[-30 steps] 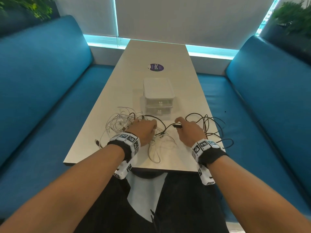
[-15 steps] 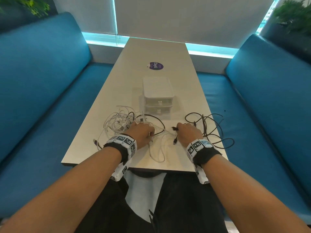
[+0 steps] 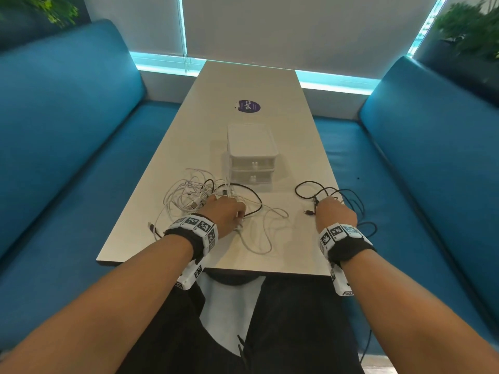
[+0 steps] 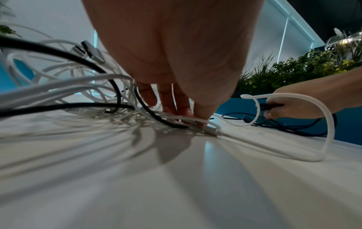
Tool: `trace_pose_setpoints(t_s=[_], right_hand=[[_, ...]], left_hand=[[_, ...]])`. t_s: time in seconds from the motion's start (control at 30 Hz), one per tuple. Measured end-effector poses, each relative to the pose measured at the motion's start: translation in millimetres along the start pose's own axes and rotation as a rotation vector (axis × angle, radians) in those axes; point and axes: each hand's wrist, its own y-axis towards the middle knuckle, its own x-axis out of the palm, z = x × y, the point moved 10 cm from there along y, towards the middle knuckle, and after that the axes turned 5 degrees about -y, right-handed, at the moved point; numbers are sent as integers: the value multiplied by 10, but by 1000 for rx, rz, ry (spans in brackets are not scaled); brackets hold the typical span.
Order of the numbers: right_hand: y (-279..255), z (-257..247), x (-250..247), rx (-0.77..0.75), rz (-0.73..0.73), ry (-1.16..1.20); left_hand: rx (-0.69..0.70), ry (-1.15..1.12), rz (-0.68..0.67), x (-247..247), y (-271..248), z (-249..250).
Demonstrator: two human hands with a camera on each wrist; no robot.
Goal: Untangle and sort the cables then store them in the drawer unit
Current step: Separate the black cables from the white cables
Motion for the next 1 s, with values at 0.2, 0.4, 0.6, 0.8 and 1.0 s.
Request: trace_pose_setpoints(t_s=[0.2, 0.4, 0.6, 0.8, 1.0], right_hand=[[-19, -54, 20, -78, 6, -70], [-40, -321, 13, -133, 29, 220], [-105, -483, 28, -206, -18, 137], [-101, -570, 89, -219, -81, 263], [-140, -741, 64, -286, -168, 585]], left_hand=[[-38, 57, 4, -33, 0, -56], [54, -114, 54, -50, -14, 171], [355, 135, 32, -85, -142, 715], [238, 389, 130, -226, 12, 577], [-104, 216, 93, -236, 79, 141]])
